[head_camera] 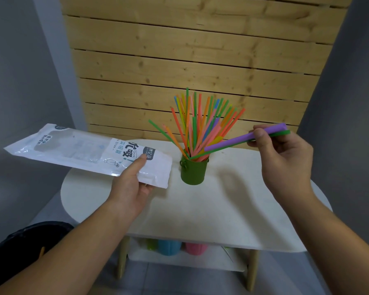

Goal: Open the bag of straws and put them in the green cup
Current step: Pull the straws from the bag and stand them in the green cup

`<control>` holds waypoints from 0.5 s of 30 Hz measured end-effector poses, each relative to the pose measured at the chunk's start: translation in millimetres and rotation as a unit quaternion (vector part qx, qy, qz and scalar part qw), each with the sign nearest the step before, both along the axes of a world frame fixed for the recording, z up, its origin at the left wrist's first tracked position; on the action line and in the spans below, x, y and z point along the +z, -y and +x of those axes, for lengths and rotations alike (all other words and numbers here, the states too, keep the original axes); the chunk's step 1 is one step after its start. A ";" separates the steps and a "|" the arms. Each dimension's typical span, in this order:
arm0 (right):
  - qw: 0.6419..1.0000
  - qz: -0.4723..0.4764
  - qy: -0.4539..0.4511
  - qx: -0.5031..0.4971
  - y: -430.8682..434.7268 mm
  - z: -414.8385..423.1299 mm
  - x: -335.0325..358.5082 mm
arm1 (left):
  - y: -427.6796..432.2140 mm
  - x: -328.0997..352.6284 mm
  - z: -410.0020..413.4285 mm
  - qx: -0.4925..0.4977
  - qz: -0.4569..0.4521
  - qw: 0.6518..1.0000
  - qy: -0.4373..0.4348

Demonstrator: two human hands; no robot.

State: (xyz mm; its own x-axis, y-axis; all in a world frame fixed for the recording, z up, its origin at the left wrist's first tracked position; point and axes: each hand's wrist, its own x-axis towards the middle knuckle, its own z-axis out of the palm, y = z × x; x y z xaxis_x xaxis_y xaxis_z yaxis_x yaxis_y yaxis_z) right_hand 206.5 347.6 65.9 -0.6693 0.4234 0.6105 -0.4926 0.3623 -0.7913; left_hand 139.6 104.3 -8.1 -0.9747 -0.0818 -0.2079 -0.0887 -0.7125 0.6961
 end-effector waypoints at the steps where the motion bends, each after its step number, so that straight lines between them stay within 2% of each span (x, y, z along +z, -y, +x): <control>1: 1.000 -0.001 -0.003 -0.003 -0.1 0.9 1.6 | -0.6 0.2 0.4 -0.001 -0.001 1.000 -0.001; 8: 1.000 0.000 -0.003 0.005 0.2 3.3 5.3 | -3.5 -1.1 2.4 -0.011 -0.014 1.000 0.007; 15: 0.998 0.032 0.043 0.039 8.7 -6.5 -2.8 | -4.8 -0.8 3.3 -0.012 -0.012 1.000 0.010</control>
